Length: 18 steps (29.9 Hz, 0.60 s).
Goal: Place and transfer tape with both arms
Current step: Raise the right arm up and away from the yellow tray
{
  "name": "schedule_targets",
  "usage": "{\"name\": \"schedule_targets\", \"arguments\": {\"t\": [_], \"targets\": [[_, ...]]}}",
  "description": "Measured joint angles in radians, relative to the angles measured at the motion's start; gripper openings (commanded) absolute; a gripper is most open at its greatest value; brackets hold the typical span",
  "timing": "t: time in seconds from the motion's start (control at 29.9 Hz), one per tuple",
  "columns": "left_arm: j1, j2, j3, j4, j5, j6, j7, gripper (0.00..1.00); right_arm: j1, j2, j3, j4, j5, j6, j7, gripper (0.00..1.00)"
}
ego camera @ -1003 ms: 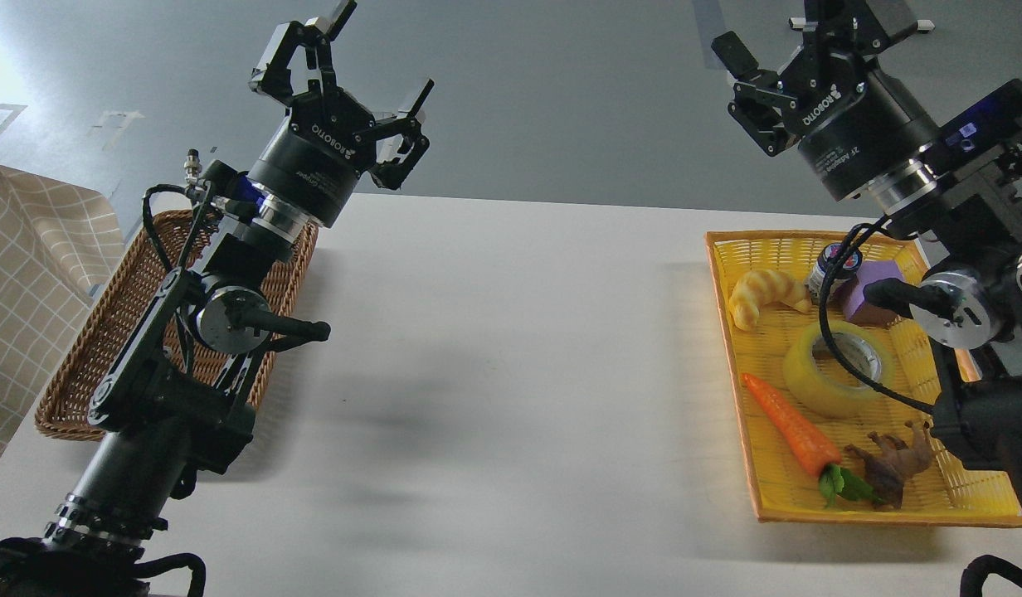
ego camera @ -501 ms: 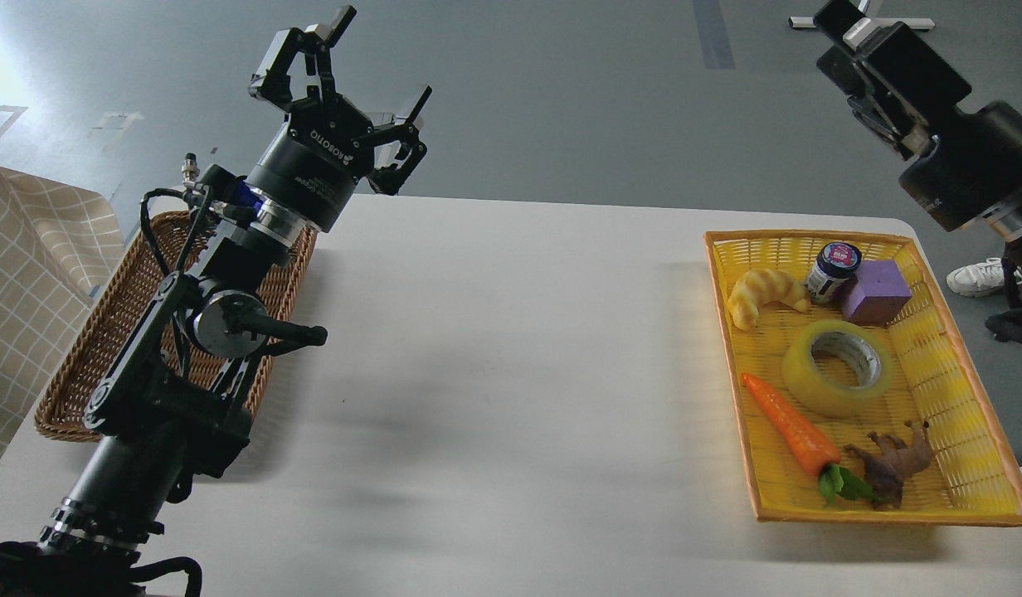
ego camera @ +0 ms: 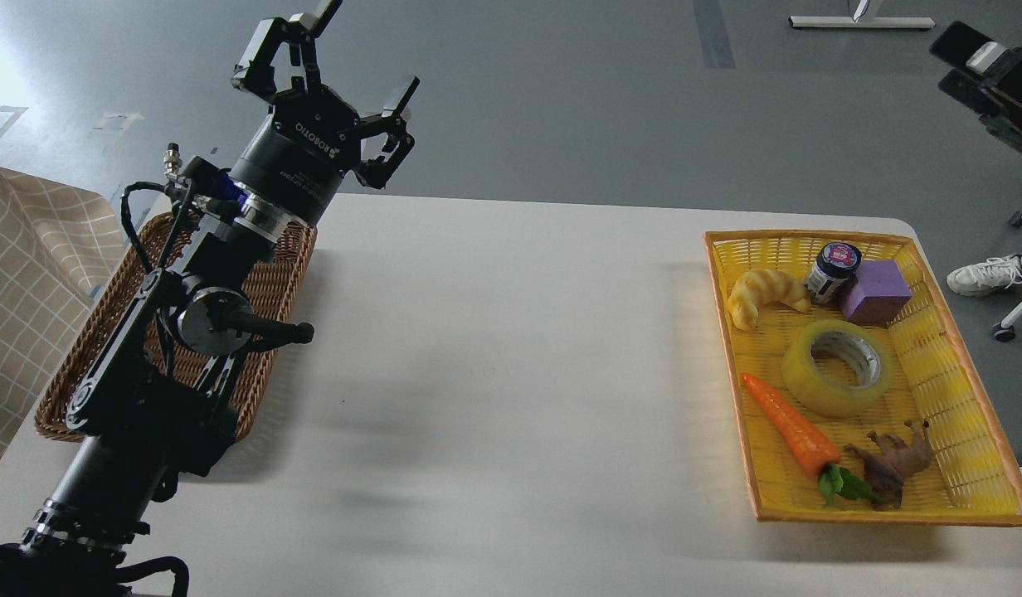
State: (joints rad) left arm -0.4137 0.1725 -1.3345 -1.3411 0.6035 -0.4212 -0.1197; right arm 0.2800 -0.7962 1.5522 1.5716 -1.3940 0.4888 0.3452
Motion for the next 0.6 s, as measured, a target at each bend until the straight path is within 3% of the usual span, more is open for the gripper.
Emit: {"name": "schedule_targets", "arguments": {"t": [0.23, 0.6], "targets": [[0.003, 0.001, -0.001, -0.001, 0.000, 0.002, 0.000, 0.98, -0.075, -0.076, -0.017, -0.014, -0.103, 0.000, 0.023, 1.00], [0.019, 0.000, 0.000, 0.002, 0.000, 0.005, 0.000, 0.98, -0.044, -0.056, -0.143, -0.053, -0.600, 0.000, 0.021, 1.00]]}}
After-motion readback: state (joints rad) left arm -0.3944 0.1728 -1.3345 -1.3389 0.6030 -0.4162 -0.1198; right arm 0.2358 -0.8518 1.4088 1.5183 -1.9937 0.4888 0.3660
